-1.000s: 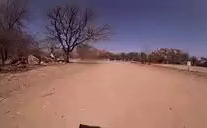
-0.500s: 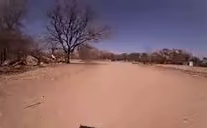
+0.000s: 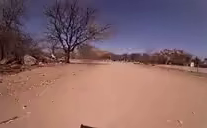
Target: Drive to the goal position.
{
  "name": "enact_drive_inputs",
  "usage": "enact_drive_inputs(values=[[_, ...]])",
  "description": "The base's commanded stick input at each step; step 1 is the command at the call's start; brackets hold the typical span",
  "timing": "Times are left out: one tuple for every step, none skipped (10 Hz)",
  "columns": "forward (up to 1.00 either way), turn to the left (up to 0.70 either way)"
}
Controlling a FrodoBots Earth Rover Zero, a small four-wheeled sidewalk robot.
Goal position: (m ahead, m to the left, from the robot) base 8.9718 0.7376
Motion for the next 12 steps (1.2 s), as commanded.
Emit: enact_drive_inputs(values=[[1.0, 0.0], [1.0, 0.0], [1.0, 0.0], [1.0, 0.0], [1.0, 0.0], [1.0, -0.02], [1.0, -0.05], [1.0, -0.08], [1.0, -0.12], [1.0, -0.15], [1.0, -0.18], [1.0, -0.22]])
